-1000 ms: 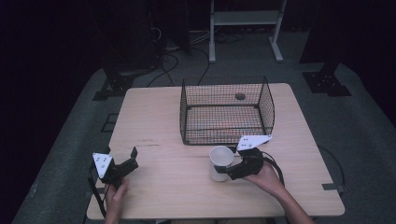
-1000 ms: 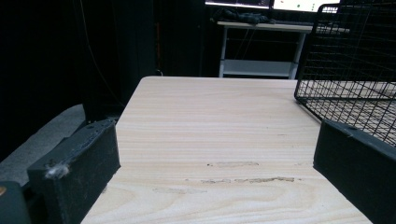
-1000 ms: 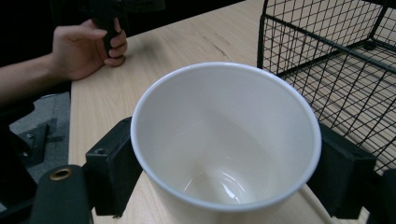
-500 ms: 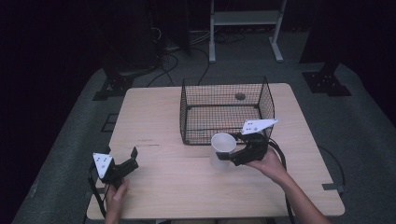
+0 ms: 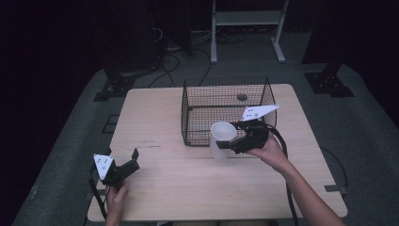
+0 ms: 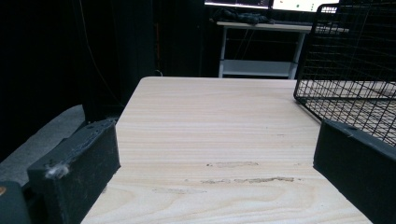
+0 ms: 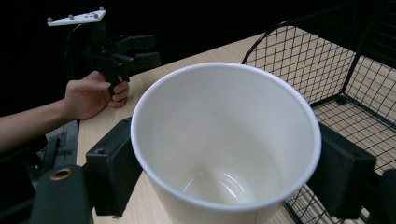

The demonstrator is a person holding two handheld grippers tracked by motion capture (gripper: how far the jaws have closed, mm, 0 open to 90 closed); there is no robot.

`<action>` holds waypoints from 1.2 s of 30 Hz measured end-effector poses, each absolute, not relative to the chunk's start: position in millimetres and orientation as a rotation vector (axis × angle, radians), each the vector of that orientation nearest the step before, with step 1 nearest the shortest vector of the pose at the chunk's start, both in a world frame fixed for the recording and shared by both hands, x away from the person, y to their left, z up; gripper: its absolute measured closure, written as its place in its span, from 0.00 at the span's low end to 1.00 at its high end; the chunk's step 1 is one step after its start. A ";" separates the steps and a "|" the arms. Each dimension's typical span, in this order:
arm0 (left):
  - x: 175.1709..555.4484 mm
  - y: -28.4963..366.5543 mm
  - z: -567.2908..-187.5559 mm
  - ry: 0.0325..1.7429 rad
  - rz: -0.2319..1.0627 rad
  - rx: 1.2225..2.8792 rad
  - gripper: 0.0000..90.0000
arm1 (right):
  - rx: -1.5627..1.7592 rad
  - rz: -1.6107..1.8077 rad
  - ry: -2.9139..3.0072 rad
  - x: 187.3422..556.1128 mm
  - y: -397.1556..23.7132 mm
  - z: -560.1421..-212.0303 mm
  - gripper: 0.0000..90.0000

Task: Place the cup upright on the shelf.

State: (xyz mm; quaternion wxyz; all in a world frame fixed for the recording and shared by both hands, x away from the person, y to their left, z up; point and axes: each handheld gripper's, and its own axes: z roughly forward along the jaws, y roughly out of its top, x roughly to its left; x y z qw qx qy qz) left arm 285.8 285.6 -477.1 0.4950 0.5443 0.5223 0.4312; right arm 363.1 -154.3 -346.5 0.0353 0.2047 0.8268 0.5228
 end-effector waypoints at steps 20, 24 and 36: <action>285.8 285.8 -477.1 1.263 1.045 1.323 0.00 | 0.680 1.580 2.520 405.1 -150.0 -323.5 0.22; 285.8 285.4 -477.2 1.262 1.045 1.321 0.00 | 0.679 1.575 2.511 415.1 -148.0 -317.9 0.22; 285.6 285.4 -477.1 1.259 1.045 1.326 0.00 | 0.717 1.547 2.504 437.9 -145.1 -308.7 0.22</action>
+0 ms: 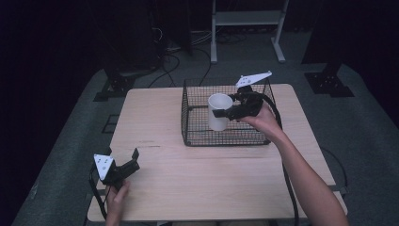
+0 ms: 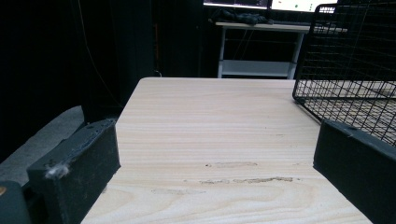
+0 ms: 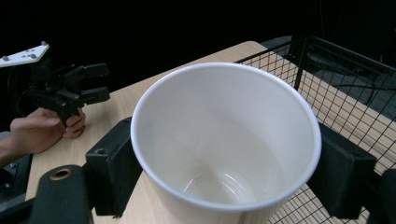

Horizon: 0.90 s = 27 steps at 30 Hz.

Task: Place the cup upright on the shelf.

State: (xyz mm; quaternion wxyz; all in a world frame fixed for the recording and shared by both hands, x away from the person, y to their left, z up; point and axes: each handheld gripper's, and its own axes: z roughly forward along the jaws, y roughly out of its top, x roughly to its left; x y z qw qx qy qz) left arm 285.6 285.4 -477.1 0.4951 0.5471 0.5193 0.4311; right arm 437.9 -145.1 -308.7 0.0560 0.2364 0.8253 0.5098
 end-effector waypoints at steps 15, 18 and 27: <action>285.9 284.7 -477.2 1.255 1.047 1.328 0.00 | 0.753 1.510 2.510 467.7 -129.6 -307.4 0.22; 285.7 284.7 -477.2 1.255 1.047 1.327 0.00 | 0.767 1.515 2.520 474.2 -125.8 -309.6 0.22; 285.8 284.9 -477.3 1.253 1.046 1.326 0.00 | 0.819 1.499 2.545 492.3 -117.8 -330.5 0.22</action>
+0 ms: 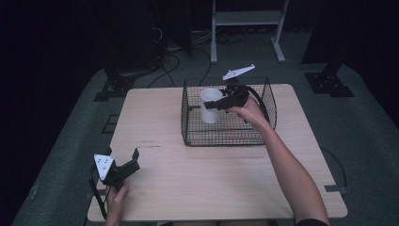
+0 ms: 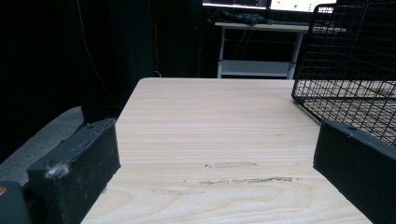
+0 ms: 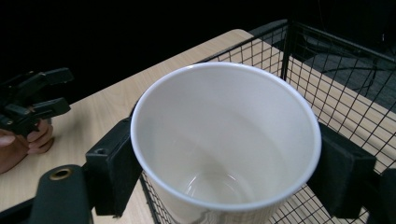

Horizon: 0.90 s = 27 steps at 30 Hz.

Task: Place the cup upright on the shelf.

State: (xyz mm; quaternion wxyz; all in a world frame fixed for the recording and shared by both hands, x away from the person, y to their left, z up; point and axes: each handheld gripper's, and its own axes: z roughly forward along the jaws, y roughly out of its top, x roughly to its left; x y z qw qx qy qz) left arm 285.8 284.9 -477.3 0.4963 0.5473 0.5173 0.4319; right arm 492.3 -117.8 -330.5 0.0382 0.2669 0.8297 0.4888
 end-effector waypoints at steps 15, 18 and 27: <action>285.6 284.4 -477.4 1.249 1.049 1.326 0.00 | 0.918 1.410 2.603 518.4 -112.1 -366.0 0.22; 285.6 284.5 -477.3 1.251 1.048 1.325 0.00 | 0.929 1.398 2.605 520.6 -112.2 -368.4 0.22; 285.6 284.6 -477.3 1.252 1.047 1.326 0.00 | 0.963 1.343 2.634 526.4 -111.1 -380.7 0.22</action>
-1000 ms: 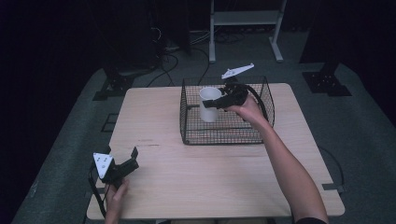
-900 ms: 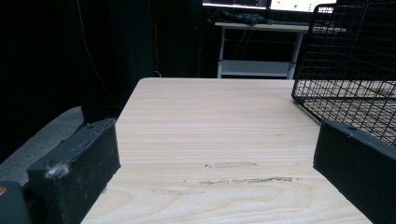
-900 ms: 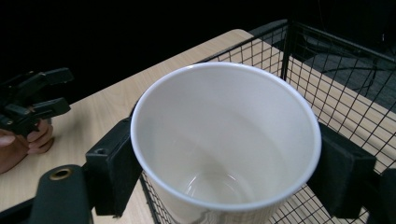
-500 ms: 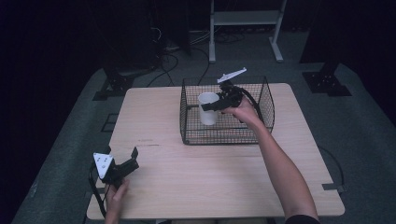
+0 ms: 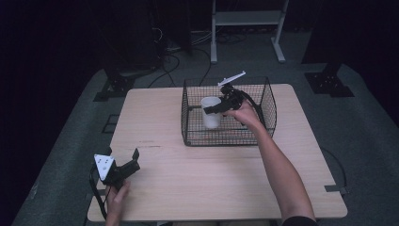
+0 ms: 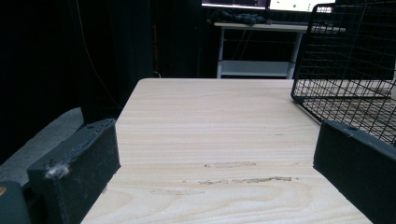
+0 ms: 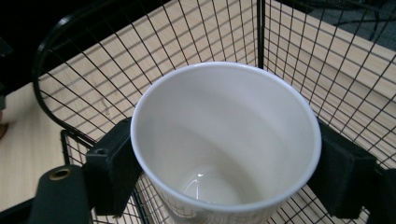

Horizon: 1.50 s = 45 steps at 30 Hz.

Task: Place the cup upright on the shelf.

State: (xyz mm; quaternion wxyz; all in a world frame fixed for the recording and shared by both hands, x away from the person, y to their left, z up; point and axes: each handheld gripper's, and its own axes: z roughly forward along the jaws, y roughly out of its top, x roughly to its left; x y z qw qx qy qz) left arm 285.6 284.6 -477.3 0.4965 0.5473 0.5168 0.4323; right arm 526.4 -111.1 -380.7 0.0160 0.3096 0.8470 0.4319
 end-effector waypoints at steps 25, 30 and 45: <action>285.7 285.1 -477.2 1.252 1.045 1.327 0.00 | 0.998 1.189 2.694 534.3 -107.8 -399.3 0.21; 286.1 285.6 -477.2 1.257 1.043 1.324 0.00 | 1.004 1.187 2.701 533.0 -107.0 -398.9 0.21; 285.9 285.5 -477.2 1.255 1.043 1.327 0.00 | 0.987 1.179 2.690 524.9 -107.9 -394.7 0.20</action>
